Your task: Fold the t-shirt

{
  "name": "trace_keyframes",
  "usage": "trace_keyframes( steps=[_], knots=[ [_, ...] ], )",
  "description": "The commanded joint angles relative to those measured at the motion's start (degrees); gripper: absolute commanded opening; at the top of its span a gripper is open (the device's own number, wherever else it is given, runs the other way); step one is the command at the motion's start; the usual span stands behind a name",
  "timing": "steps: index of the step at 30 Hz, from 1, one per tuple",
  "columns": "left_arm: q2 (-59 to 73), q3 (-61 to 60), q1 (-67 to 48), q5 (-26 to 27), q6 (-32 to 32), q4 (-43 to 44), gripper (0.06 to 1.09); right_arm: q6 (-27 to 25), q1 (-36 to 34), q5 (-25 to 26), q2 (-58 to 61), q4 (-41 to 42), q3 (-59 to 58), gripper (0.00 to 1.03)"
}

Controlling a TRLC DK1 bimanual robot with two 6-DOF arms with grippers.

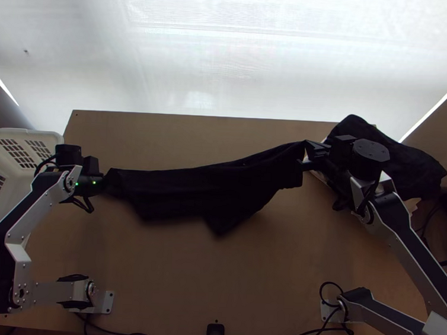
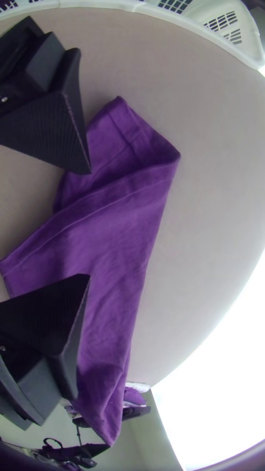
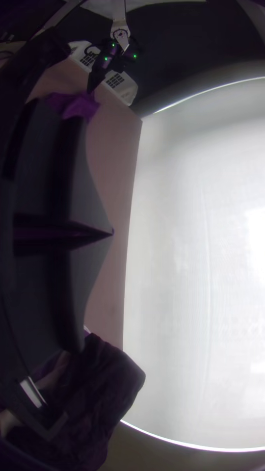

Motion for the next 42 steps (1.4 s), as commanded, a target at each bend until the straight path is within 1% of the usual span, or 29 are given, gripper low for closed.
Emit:
trace_keyframes(
  steps=[1, 4, 10, 12, 16, 18, 23, 27, 33, 42],
  knots=[
    [4.7, 1.4, -0.6, 0.1, 0.6, 1.1, 1.04, -0.4, 0.1, -0.1, 0.1, 0.3, -0.1, 0.03],
    [3.4, 1.8, -1.1, 0.1, 0.8, -2.6, 1.04, -0.7, 0.0, -0.1, 0.0, 0.2, -0.1, 0.03],
    [-5.6, 0.4, -3.8, 0.2, 3.6, -13.6, 1.04, -0.9, 0.0, 0.0, 0.1, 0.1, 0.0, 0.03],
    [-7.5, -0.1, -5.1, 0.2, 4.3, -16.0, 1.04, -0.8, 0.0, 0.0, 0.4, 0.2, 0.2, 0.03],
    [-8.1, -1.3, -8.3, 0.4, 6.9, -20.3, 1.04, -0.7, 0.1, -0.1, 0.7, 0.4, 0.3, 0.03],
    [-8.0, -1.9, -9.8, 0.4, 7.6, -20.8, 1.04, -0.7, 0.3, -0.1, 0.7, 0.4, 0.4, 0.03],
    [-8.1, -1.0, -13.2, 0.5, 6.9, -20.1, 1.04, -1.3, 0.3, -0.1, -0.8, 0.4, 0.0, 0.03],
    [-9.5, -0.8, -13.6, 3.7, 4.3, -18.4, 1.04, -1.9, 1.4, -0.1, -3.0, 1.4, -1.8, 0.03],
    [-8.3, -0.8, -14.3, 3.6, 3.7, -17.9, 1.04, -2.1, 1.6, -0.1, -4.9, 3.7, -4.1, 0.03],
    [-4.8, 0.3, -14.5, 2.7, 3.5, -18.0, 1.04, -2.4, 1.6, -0.1, -4.1, 6.3, -5.2, 0.03]
  ],
)
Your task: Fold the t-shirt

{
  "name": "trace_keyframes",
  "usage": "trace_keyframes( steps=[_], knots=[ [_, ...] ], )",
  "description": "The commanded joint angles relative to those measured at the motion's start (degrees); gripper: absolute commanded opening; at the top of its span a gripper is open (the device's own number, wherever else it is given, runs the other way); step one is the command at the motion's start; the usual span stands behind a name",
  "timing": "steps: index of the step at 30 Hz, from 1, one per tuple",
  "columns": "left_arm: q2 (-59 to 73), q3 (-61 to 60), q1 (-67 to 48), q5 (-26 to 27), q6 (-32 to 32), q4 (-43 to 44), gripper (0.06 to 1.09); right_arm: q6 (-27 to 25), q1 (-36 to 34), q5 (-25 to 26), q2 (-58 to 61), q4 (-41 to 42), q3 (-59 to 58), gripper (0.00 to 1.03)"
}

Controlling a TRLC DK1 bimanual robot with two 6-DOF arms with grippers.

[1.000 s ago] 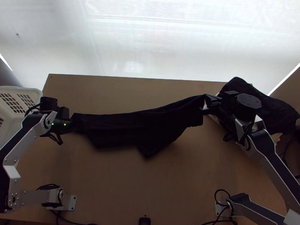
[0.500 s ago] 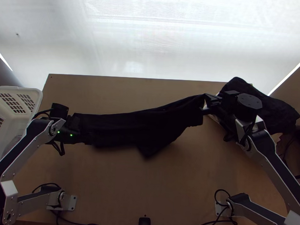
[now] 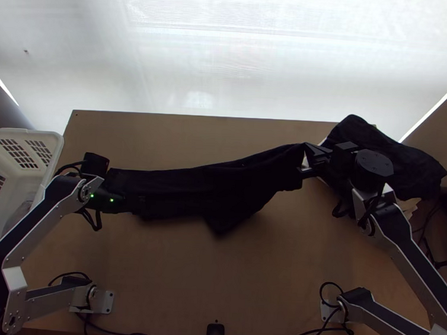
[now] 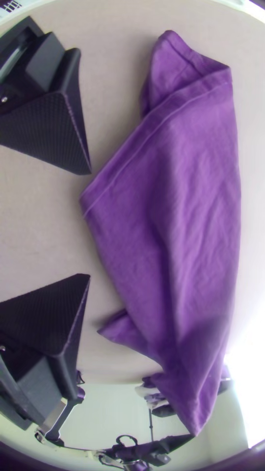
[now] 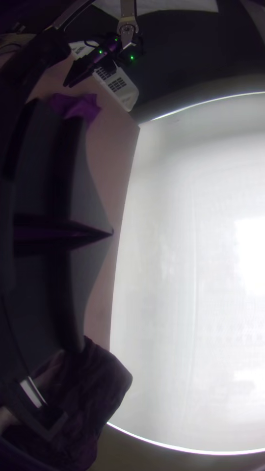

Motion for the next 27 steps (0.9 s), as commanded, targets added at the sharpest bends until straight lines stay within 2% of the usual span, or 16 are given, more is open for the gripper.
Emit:
trace_keyframes(
  steps=[1, 12, 15, 22, 23, 24, 27],
  knots=[
    [2.9, 0.4, -0.8, -1.3, -0.7, 0.2, 1.04, -0.1, 0.1, 0.1, 0.4, 1.7, -0.8, 0.03],
    [6.0, -3.0, -2.0, -1.7, -2.7, 5.3, 1.03, 0.3, 1.7, 0.1, 1.4, 2.0, -1.0, 0.03],
    [5.9, -4.3, -2.1, -1.6, -2.8, 8.2, 0.97, 0.3, 1.7, 0.1, 1.4, 2.0, -1.1, 0.03],
    [8.0, -4.9, -2.9, -1.7, -3.0, 10.2, 0.97, 0.3, 1.7, 0.1, 1.2, 2.0, -1.0, 0.03],
    [8.1, -4.8, -3.1, -1.7, -3.0, 10.2, 0.95, 0.3, 1.7, 0.1, 1.1, 2.0, -1.1, 0.03],
    [8.0, -4.9, -3.2, -1.7, -3.0, 10.7, 0.85, 0.2, 1.7, 0.1, 1.1, 2.0, -1.1, 0.03],
    [7.9, -5.1, -3.1, -1.7, -4.5, 12.0, 0.43, 0.3, 1.6, 0.1, 0.9, 2.0, -1.0, 0.03]
  ],
)
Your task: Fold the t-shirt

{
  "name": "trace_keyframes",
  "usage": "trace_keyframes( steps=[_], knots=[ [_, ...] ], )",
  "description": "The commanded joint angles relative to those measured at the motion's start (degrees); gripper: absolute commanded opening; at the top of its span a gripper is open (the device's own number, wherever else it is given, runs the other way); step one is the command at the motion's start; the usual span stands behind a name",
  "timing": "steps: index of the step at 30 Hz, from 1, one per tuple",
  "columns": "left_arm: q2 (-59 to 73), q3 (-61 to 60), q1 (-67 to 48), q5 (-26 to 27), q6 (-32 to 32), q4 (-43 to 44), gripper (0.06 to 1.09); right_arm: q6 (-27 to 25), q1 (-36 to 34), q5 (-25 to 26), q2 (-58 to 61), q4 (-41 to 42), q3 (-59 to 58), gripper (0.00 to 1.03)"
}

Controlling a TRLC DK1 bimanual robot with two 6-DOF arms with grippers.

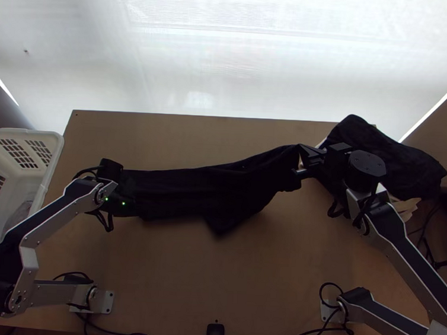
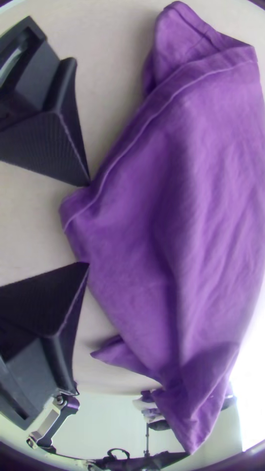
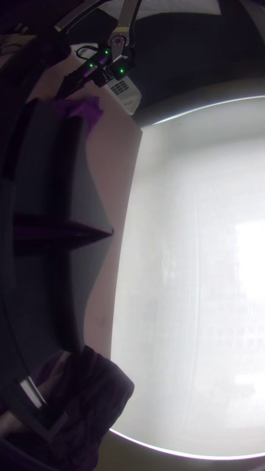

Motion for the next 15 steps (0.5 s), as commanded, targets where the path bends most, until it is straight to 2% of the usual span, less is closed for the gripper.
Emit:
trace_keyframes(
  steps=[1, 2, 10, 15],
  knots=[
    [0.1, -0.6, -0.2, -0.1, -1.7, 3.0, 0.25, 0.0, 0.0, 0.0, -0.4, 0.0, 0.1, 0.03],
    [-0.3, -0.9, -0.1, -0.9, -2.6, 4.8, 0.08, 0.0, 0.0, 0.0, -0.4, 0.0, 0.1, 0.03],
    [-2.8, 2.0, 3.4, -0.6, -2.8, 3.9, 0.09, 0.0, -0.4, 0.0, -0.4, 0.0, 0.2, 0.03],
    [-5.9, 11.8, 10.6, 5.3, -6.3, 0.4, 0.09, 0.0, -0.5, 0.1, -0.4, 0.0, -0.2, 0.03]
  ],
)
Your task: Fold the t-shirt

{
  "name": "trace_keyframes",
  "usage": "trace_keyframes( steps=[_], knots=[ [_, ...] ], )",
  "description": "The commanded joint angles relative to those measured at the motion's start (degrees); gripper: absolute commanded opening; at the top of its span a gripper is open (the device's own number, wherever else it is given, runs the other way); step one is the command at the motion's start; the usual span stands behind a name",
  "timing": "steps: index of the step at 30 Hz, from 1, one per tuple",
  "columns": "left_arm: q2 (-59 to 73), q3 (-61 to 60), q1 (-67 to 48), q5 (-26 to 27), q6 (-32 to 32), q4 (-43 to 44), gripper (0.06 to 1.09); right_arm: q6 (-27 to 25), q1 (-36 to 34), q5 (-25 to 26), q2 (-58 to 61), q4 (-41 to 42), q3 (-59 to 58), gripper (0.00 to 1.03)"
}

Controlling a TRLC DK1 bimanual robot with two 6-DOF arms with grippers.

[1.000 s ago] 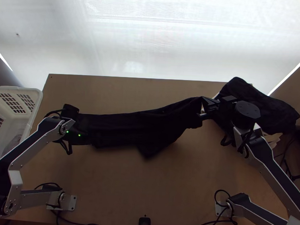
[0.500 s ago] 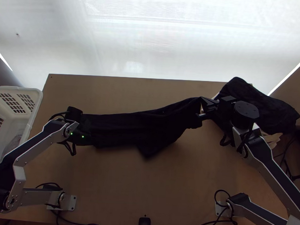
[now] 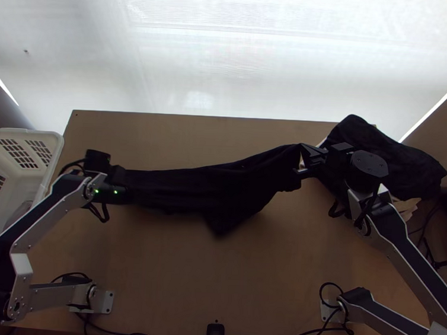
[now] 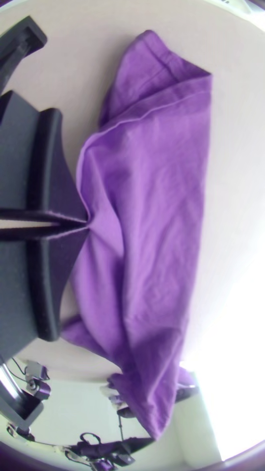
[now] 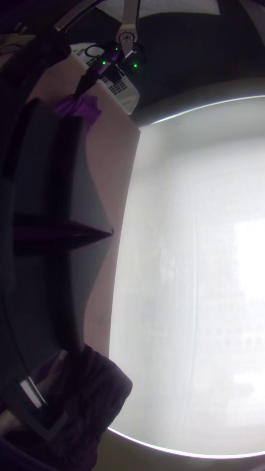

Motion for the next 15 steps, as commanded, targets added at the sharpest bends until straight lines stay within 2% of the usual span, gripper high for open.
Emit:
trace_keyframes(
  steps=[1, 8, 15],
  knots=[
    [-3.6, 10.4, 7.6, 5.1, -4.1, -2.3, 0.09, 0.0, -0.2, 0.1, 0.1, 0.1, -0.3, 0.03],
    [1.1, 23.1, 15.8, 9.7, -12.3, -1.7, 0.09, 0.0, -0.6, 0.0, 0.9, 0.3, -0.3, 0.03],
    [7.6, 23.5, 17.1, 8.5, -17.4, 3.9, 0.09, -0.1, -0.6, 0.0, 1.3, 0.3, -1.0, 0.03]
  ],
)
